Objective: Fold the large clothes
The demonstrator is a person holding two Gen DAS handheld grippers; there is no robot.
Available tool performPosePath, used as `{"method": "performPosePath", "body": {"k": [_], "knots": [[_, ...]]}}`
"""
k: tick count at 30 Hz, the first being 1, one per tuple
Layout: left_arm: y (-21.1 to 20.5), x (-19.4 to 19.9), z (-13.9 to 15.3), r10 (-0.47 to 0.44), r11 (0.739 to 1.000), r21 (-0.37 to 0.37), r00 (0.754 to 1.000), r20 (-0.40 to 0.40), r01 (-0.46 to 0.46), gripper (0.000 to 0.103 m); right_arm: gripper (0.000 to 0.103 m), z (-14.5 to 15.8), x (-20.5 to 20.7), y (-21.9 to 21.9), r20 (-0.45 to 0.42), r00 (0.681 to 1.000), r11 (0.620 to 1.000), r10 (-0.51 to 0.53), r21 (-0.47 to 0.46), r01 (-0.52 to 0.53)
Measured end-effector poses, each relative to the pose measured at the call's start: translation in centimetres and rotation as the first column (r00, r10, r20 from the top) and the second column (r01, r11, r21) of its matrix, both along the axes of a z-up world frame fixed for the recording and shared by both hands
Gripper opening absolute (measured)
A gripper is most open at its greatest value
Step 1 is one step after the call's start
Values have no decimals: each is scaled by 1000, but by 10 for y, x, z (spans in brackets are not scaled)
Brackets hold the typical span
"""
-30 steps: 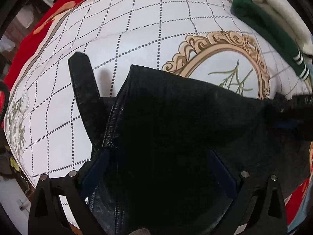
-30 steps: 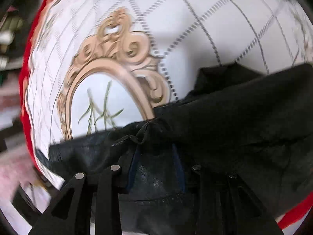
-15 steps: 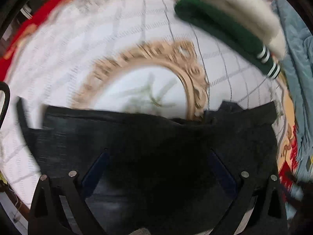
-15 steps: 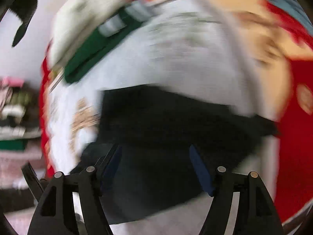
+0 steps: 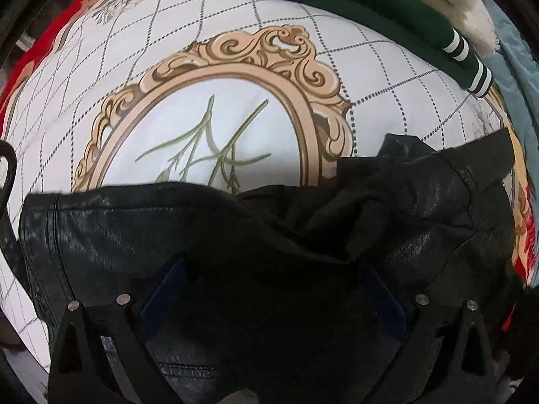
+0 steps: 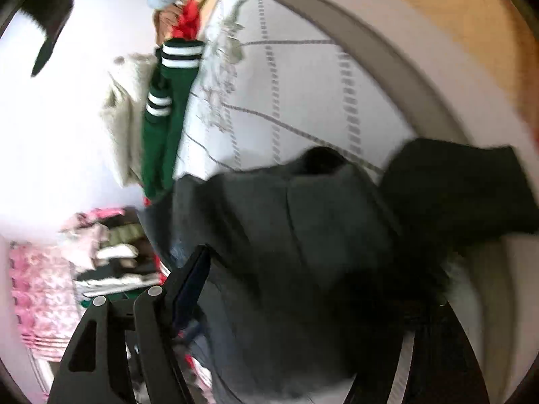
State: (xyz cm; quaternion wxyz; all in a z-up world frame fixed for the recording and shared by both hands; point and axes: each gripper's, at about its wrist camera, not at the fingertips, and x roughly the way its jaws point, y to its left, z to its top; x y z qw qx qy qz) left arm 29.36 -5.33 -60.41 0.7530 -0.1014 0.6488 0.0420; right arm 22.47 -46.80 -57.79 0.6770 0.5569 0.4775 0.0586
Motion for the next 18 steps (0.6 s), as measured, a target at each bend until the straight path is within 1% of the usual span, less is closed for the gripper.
{"method": "performPosePath", "body": {"k": [1, 2, 3, 4, 6, 7, 9, 11, 12, 13, 15, 17, 18], "knots": [[-6, 8, -3, -3, 1000, 6, 1000, 5, 3, 103, 65, -3, 7, 8, 15, 1000, 1000, -8, 6, 8], [-5, 10, -2, -5, 1000, 14, 1000, 14, 5, 103, 52, -2, 11, 9, 15, 1000, 1000, -9, 2, 9], [-6, 12, -1, -8, 1000, 16, 1000, 16, 8, 103, 35, -3, 11, 9, 18, 1000, 1000, -15, 17, 15], [-7, 14, -1, -11, 1000, 14, 1000, 16, 11, 103, 29, -4, 12, 8, 32, 999, 999, -27, 39, 25], [-13, 19, 0, -25, 1000, -2, 999, 21, 26, 103, 24, 17, 15, -1, 75, 996, 996, -53, 77, 48], [-17, 21, 1, -35, 999, -8, 999, 23, 35, 103, 23, 26, 22, 2, 90, 994, 995, -61, 85, 53], [-32, 27, 2, -61, 998, -33, 998, 23, 62, 103, 22, 52, 21, 1, 120, 991, 996, -65, 71, 57], [-53, 34, 2, -94, 993, -63, 995, 24, 96, 103, 22, 77, 18, -2, 144, 988, 998, -61, 32, 57], [-65, 40, 0, -110, 990, -87, 994, 26, 112, 103, 22, 93, 18, -3, 156, 986, 999, -52, -7, 54], [-73, 44, -1, -122, 987, -100, 992, 29, 124, 103, 22, 100, 16, -5, 166, 985, 998, -46, -29, 51], [-96, 57, -2, -164, 977, -134, 985, 45, 169, 103, 22, 129, 22, -4, 191, 981, 992, -11, -119, 34], [-103, 65, 0, -171, 971, -161, 984, 49, 177, 103, 22, 147, 30, 2, 207, 978, 984, 23, -180, 15], [-101, 67, 4, -157, 973, -167, 987, 44, 162, 103, 22, 158, 36, 8, 211, 976, 977, 50, -213, -5]]}}
